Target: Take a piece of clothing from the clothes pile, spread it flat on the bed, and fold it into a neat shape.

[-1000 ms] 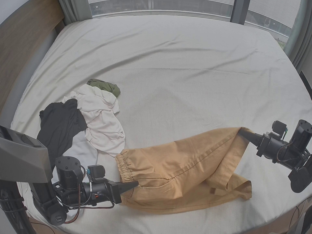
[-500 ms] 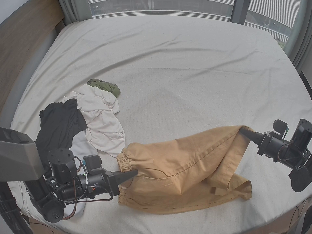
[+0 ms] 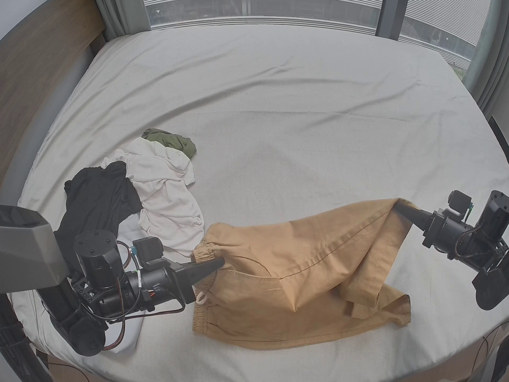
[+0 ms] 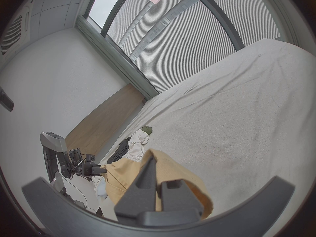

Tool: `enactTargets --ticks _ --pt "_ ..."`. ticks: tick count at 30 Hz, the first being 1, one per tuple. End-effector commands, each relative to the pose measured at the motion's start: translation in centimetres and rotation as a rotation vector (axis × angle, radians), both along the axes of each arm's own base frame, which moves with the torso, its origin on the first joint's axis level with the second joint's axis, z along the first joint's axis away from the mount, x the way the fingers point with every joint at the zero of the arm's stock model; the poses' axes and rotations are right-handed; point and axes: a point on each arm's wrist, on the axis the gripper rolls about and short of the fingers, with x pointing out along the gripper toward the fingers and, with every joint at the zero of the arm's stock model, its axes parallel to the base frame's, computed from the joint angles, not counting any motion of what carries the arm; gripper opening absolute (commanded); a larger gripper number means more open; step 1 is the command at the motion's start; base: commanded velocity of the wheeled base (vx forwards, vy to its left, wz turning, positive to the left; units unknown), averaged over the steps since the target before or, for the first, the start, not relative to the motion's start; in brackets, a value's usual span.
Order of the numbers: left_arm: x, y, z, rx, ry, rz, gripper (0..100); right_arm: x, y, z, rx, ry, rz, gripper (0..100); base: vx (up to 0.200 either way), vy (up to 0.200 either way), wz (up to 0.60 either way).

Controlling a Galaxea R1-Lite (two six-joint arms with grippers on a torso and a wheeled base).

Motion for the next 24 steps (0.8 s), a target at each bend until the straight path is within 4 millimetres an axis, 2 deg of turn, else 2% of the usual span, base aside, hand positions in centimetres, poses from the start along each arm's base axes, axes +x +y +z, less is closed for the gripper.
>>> enactTargets --ticks 1,11,24 --pt "0.2 0.3 0.4 -0.008 -0.02 0.013 0 0.0 -0.2 0.2 0.001 -0.007 -0.008 0 0.0 0.0 0.0" --pt "0.4 1.0 2.1 -0.036 -0.082 0.044 0 -0.1 -1.1 0.7 0.01 -0.024 -0.01 0 0.0 0.0 0.0" --pt "1.3 1.2 2.9 -0.055 -0.123 0.065 0 0.0 -1.7 1.1 0.011 -0.038 -0.036 0 0.0 0.0 0.0"
